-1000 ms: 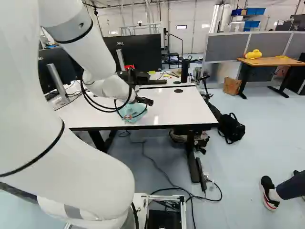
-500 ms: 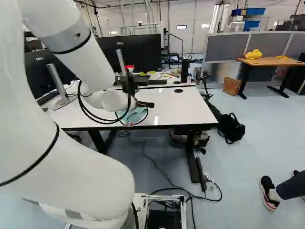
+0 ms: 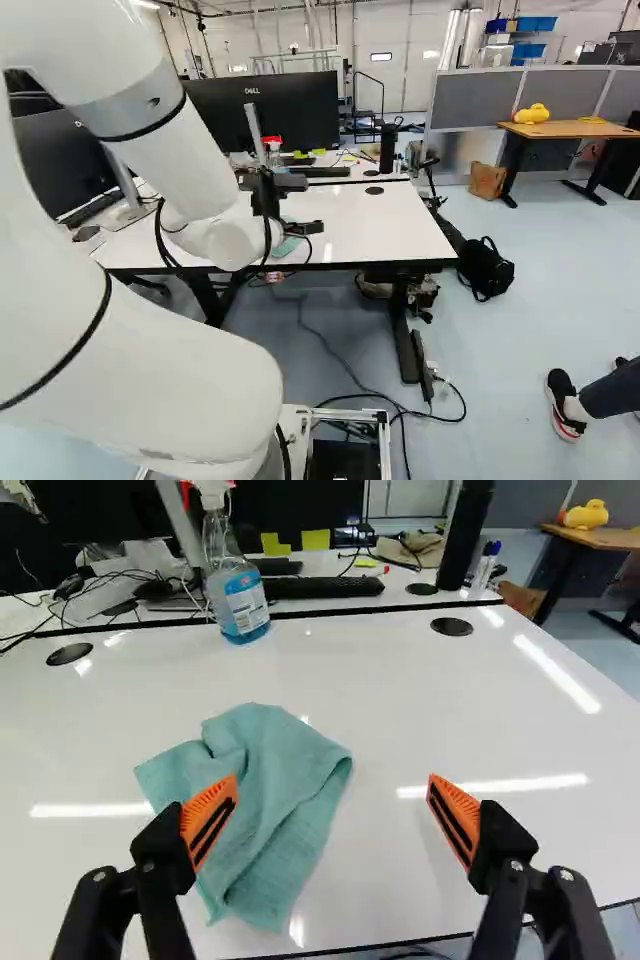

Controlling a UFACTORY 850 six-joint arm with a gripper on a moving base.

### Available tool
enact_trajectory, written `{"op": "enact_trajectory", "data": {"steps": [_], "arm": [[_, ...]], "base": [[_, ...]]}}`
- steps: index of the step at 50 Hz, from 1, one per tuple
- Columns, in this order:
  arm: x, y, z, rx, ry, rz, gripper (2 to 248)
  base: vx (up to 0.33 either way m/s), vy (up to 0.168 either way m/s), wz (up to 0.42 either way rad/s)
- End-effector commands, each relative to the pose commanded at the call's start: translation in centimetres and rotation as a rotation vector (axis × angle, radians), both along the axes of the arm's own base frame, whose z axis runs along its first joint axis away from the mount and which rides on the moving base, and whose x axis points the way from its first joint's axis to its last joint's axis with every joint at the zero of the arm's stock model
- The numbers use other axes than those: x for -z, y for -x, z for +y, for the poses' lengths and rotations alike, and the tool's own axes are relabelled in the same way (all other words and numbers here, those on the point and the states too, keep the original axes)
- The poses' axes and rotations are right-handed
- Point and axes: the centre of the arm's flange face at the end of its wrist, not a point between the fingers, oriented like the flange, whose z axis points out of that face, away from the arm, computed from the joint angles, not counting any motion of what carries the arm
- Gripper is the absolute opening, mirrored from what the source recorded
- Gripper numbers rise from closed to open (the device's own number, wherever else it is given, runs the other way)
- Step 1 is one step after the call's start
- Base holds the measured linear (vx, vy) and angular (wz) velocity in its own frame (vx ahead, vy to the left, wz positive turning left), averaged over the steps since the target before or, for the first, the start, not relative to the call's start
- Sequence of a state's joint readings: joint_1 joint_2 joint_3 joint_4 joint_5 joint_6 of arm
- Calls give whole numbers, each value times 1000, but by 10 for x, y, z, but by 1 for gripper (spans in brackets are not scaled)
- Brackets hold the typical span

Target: Clean the table with the green towel

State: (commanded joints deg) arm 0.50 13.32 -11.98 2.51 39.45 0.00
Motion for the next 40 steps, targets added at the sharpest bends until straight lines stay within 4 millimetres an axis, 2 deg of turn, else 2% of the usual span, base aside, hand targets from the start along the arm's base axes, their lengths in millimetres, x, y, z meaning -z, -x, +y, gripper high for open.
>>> {"op": "enact_trajectory", "data": {"steps": [21, 40], "arm": [[11, 23, 0, -17, 13, -66, 247], [17, 35, 0, -27, 19, -99, 247]], "base": [[0, 0, 0], [0, 0, 0]]}}
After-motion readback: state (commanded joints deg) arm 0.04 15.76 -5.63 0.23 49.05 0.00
